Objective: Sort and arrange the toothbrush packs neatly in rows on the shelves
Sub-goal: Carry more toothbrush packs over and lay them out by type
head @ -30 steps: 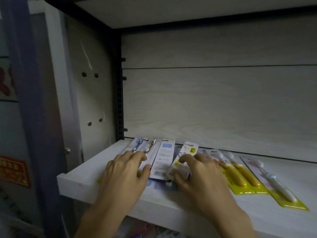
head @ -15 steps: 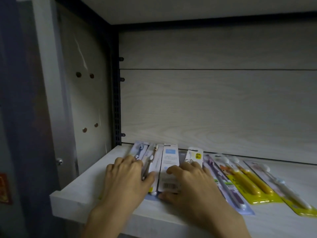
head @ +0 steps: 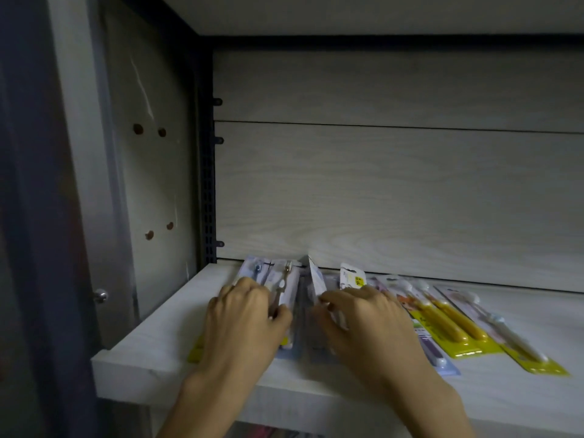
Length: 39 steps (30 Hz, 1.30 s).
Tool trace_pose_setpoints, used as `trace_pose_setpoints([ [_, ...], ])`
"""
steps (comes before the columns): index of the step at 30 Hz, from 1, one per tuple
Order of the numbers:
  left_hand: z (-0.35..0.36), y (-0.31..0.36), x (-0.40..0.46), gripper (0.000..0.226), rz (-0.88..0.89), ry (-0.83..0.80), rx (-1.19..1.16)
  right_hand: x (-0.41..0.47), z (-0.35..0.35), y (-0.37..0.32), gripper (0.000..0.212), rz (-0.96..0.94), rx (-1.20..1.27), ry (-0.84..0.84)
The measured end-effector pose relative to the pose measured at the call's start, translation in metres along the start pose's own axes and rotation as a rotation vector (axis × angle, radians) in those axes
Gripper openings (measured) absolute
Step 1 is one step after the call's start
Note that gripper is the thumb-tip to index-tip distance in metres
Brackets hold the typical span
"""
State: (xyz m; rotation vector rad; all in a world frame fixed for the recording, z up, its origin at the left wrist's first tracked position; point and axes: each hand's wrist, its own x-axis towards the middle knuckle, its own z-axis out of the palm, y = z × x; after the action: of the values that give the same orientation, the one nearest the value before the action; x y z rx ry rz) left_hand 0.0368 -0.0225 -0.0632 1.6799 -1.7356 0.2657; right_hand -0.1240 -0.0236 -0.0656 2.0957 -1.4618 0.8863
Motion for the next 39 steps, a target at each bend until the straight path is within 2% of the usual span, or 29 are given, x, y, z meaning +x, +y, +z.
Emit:
trace_pose_setpoints([
  [4, -0.007, 0.007, -0.001, 0.023, -0.003, 0.028, -0.042, -0.003, -0.004, -0.001, 0.028, 0.093, 0.066, 0.092],
  [7, -0.011, 0.009, -0.003, 0.021, -0.007, 0.053, -0.121, -0.004, -0.005, -0.001, 0.031, 0.162, 0.190, 0.221],
  [11, -0.012, 0.006, -0.009, 0.019, -0.010, 0.078, -0.212, -0.011, -0.011, 0.003, 0.023, 0.383, 0.393, 0.399],
  [17, -0.017, 0.004, -0.022, 0.010, -0.024, 0.118, -0.346, -0.037, -0.030, 0.002, 0.025, 0.687, 0.810, 0.438],
  [20, -0.018, 0.006, -0.029, 0.026, -0.012, 0.143, -0.434, -0.053, -0.044, -0.003, 0.024, 0.857, 1.100, 0.453],
  [24, -0.019, 0.012, -0.040, 0.037, -0.035, 0.116, -0.627, -0.070, -0.057, -0.010, 0.025, 0.970, 1.425, 0.419],
  [28, -0.018, 0.023, -0.050, 0.031, -0.052, 0.077, -0.802, -0.090, -0.066, -0.005, 0.037, 1.014, 1.463, 0.339],
  [30, -0.020, 0.033, -0.055, 0.025, -0.032, 0.072, -0.852, -0.097, -0.071, 0.002, 0.038, 1.003, 1.458, 0.290],
  [34, -0.014, 0.056, -0.064, 0.029, -0.009, 0.040, -0.914, -0.109, -0.084, 0.017, 0.038, 0.960, 1.357, 0.182],
  [39, -0.001, 0.107, -0.081, 0.032, -0.099, -0.039, -1.099, -0.133, -0.106, 0.044, 0.051, 0.955, 1.259, 0.178],
])
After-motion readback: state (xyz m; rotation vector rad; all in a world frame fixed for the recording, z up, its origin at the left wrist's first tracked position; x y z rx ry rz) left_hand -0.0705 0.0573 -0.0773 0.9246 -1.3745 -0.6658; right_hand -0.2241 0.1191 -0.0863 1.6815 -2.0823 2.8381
